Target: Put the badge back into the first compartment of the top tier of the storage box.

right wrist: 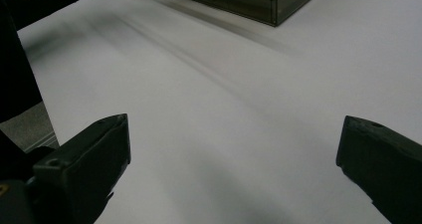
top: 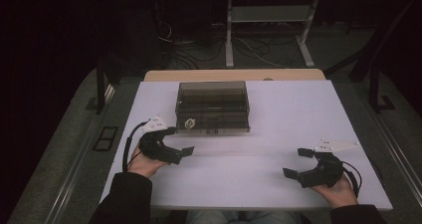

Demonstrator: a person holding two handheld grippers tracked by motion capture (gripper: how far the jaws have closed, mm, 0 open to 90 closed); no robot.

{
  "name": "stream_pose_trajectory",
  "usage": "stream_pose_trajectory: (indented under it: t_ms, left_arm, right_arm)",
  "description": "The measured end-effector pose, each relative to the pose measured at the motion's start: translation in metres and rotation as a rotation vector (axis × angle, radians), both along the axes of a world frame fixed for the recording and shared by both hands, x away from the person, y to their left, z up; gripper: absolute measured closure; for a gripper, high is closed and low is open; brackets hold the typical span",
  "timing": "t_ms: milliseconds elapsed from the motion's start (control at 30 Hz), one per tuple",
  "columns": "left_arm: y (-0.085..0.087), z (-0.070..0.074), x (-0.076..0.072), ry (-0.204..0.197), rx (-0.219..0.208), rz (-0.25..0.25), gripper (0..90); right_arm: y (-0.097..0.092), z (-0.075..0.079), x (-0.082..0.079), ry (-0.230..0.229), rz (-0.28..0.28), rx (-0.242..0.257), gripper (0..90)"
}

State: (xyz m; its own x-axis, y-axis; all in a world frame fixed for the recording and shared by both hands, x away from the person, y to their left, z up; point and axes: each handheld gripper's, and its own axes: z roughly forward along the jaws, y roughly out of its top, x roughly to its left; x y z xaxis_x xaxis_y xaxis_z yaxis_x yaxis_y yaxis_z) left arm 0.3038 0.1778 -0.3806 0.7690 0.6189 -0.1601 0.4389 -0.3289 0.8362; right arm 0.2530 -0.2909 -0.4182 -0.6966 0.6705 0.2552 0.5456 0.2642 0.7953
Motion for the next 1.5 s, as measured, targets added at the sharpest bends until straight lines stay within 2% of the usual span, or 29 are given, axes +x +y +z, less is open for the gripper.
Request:
stream_pose_trajectory:
  t_ms: [333,1133,1500]
  left_arm:
    - [-0.005,-0.012,-0.011,0.009,-0.005,-0.032,0.0]
    - [-0.013,-0.037,-0.027,0.030,0.000,-0.116,0.0]
    - [-0.014,-0.046,-0.032,0.042,0.008,-0.125,0.0]
  right_arm:
    - [0.000,0.000,0.000,0.000,0.000,0.001,0.3]
    - [0.000,-0.001,0.000,-0.001,0.005,0.000,0.3]
    - [0.001,-0.001,0.000,0.004,0.008,-0.002,0.3]
